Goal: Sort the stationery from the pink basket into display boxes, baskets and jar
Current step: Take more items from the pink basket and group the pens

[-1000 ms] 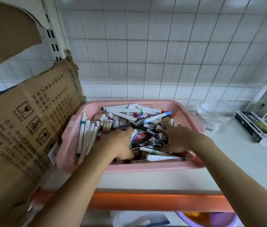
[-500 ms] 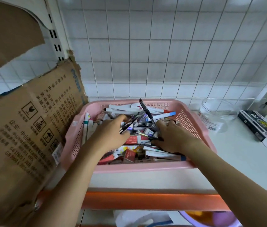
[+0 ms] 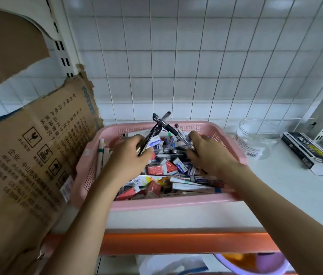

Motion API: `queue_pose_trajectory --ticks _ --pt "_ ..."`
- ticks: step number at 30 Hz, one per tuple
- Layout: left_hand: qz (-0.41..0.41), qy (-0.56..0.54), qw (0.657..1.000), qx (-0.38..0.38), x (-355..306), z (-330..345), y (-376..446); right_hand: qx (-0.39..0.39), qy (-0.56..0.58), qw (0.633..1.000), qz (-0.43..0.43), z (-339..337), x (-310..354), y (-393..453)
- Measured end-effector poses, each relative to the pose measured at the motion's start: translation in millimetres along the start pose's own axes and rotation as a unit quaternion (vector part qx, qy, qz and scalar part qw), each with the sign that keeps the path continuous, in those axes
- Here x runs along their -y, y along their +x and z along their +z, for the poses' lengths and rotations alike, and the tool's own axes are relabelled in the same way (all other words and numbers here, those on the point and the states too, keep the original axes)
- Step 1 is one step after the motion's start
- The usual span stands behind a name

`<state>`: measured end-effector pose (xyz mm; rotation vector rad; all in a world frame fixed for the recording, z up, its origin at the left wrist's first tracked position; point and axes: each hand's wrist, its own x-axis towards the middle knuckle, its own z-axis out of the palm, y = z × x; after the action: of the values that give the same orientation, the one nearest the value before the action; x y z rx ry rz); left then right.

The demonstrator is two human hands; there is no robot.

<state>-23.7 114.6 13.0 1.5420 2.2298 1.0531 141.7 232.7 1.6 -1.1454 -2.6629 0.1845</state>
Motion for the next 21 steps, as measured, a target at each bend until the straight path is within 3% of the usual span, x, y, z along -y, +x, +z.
queue_pose_trajectory --ticks 6,11,16,21 --pt "0.01 -0.019 0.999 -0.036 -16 18 4 -0.104 0.037 0.994 -0.004 -16 -13 -3" --pt "0.018 -0.024 0.998 -0.055 -44 30 4 -0.116 0.191 0.973 0.051 -38 -37 -8" --pt "0.053 -0.042 0.995 -0.072 -104 65 5 -0.134 0.246 0.958 0.053 -71 -99 -36" --pt "0.083 -0.075 0.991 -0.068 -188 141 -6 -0.123 0.267 0.952 0.086 -82 -193 -95"
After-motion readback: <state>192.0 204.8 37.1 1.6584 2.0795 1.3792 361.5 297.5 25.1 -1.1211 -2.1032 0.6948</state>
